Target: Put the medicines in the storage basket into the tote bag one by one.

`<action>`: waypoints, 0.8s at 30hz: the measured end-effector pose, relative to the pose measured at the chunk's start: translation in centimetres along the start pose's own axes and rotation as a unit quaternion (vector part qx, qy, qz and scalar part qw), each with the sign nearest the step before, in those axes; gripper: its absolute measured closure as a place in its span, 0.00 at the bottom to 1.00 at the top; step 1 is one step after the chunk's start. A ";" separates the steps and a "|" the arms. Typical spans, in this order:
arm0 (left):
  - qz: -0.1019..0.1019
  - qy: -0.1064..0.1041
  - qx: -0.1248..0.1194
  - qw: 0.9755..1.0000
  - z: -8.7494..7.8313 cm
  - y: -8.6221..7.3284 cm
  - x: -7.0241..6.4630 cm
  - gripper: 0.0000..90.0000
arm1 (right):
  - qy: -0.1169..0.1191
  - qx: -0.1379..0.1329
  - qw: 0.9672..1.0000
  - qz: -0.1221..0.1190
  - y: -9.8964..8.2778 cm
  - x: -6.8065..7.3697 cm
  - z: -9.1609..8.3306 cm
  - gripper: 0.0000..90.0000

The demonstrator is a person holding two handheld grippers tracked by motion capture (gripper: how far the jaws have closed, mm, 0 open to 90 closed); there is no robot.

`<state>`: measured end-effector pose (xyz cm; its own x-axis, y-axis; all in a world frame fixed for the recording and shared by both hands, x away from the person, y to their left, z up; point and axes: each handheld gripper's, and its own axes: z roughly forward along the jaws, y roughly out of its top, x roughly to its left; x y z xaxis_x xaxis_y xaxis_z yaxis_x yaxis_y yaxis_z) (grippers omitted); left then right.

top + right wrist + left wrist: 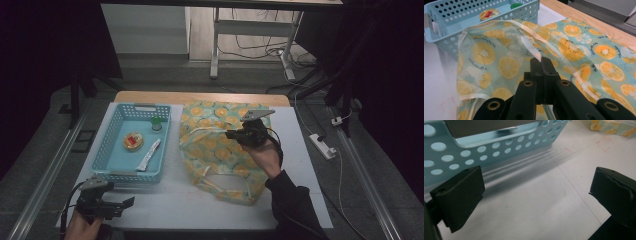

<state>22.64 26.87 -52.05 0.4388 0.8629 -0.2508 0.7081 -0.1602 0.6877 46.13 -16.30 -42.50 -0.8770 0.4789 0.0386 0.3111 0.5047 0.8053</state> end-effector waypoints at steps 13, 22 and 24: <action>0.008 -0.023 -0.015 1.000 -0.9 0.8 -0.4 0.00 | -0.001 0.000 1.000 0.000 -0.1 0.0 0.0 1.00; 0.016 -0.043 -0.032 0.998 -1.7 1.3 -0.1 0.00 | -0.002 0.001 1.000 0.000 -0.1 -0.1 0.0 1.00; 0.020 -0.040 -0.034 0.998 -1.9 1.6 -0.2 0.00 | -0.002 0.001 1.000 0.000 -0.1 -0.1 0.0 1.00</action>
<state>22.61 27.34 -49.57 0.5103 0.8152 -0.2740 0.6508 -0.1578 0.7427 46.18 -16.40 -42.60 -0.8751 0.4826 0.0365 0.3125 0.5058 0.8040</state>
